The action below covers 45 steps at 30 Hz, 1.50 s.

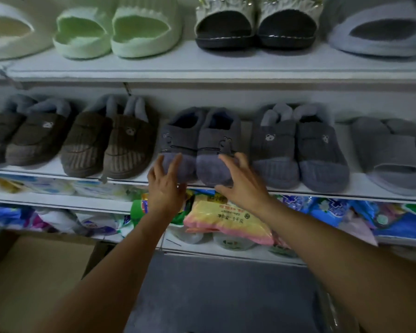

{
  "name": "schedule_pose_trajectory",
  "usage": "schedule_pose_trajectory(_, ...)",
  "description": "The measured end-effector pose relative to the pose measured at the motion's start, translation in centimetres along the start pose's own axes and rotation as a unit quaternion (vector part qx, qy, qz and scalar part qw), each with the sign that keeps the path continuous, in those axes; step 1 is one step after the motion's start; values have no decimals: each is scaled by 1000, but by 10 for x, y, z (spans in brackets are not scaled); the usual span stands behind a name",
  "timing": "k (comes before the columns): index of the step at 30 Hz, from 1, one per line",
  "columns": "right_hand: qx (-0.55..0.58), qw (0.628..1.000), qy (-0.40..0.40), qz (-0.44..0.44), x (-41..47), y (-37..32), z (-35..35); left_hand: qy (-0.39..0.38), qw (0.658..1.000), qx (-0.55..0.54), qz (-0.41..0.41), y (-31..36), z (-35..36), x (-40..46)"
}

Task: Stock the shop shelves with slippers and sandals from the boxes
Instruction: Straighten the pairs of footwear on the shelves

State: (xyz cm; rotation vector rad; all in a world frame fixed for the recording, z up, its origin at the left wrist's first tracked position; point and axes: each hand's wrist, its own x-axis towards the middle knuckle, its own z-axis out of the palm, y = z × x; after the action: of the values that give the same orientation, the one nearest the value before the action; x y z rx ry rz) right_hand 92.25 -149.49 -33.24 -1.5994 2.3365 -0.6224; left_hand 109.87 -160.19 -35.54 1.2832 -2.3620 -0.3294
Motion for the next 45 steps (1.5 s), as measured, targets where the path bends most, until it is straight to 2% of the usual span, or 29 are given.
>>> schedule_pose_trajectory(3,-25,997,-8,71,12,-13,14,-68,997,-4,43,-25,2,22)
schedule_pose_trajectory(6,-32,995,-10,98,19,-16,21,-113,992,-4,62,-32,6,39)
schedule_pose_trajectory(12,2,991,-24,128,35,-19,22,-119,990,-8,81,-37,7,53)
schedule_pose_trajectory(17,-50,989,-12,139,35,-26,21,-117,988,-15,102,-44,3,52)
schedule_pose_trajectory(25,-89,991,59,77,53,-90,35,-125,979,-72,142,-72,-22,56)
schedule_pose_trajectory(28,-87,994,45,40,56,-110,41,-79,983,-73,146,-86,-40,56)
schedule_pose_trajectory(30,-70,997,30,4,58,-121,45,-14,992,-26,122,-102,-53,51)
schedule_pose_trajectory(32,-44,999,4,-20,63,-134,51,45,997,19,60,-125,-64,47)
schedule_pose_trajectory(35,-10,998,-41,-43,73,-160,66,77,996,3,-51,-167,-77,50)
schedule_pose_trajectory(39,25,996,-80,-29,93,-187,93,35,980,-65,-183,-204,-90,60)
schedule_pose_trajectory(41,39,995,-96,8,100,-195,104,12,980,-74,-183,-213,-94,65)
schedule_pose_trajectory(45,33,993,-107,24,109,-202,115,-8,986,-49,-159,-223,-99,76)
